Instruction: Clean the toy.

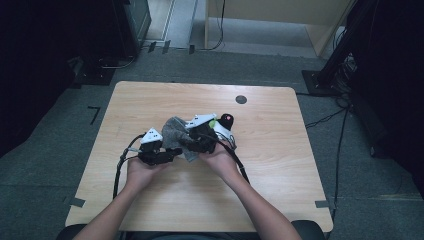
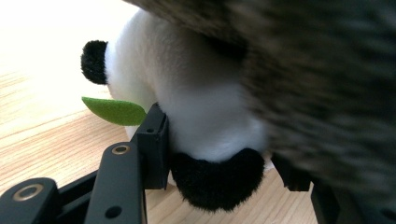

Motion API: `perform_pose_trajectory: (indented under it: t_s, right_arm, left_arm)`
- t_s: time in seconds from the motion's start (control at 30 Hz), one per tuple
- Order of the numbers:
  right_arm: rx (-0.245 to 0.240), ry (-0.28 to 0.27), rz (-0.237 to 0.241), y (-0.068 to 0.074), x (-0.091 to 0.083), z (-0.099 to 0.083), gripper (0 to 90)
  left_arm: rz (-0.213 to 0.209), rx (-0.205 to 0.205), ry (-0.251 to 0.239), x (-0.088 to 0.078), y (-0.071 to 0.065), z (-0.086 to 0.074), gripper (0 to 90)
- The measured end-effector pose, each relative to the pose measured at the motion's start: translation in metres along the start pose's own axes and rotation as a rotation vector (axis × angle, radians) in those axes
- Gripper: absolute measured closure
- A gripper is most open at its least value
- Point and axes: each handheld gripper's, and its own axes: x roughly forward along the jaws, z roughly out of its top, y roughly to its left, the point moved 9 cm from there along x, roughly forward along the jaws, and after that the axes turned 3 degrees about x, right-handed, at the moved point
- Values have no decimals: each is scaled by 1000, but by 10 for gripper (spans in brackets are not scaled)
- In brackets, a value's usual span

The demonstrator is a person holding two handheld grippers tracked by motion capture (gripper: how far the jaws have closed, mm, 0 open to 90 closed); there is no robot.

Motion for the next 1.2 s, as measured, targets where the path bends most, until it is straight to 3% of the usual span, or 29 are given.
perform_pose_trajectory:
  t_s: [0.23,0.53,0.9,1.03,1.2]
  right_arm:
    - [14,75,15,-6,-12,-12,785]
    - [23,125,-19,-18,-30,-16,788]
    - [68,57,-108,-52,-59,-12,790]
    - [122,31,-94,-63,-64,-13,789]
    - [128,7,-129,-69,-70,-10,789]
  left_arm:
    - [-14,-18,-10,0,2,1,473]
    - [-21,-27,-11,0,3,1,482]
    - [-21,-22,-6,0,1,0,484]
    - [-25,-27,-12,0,1,0,482]
    - [-33,-34,-12,0,0,0,480]
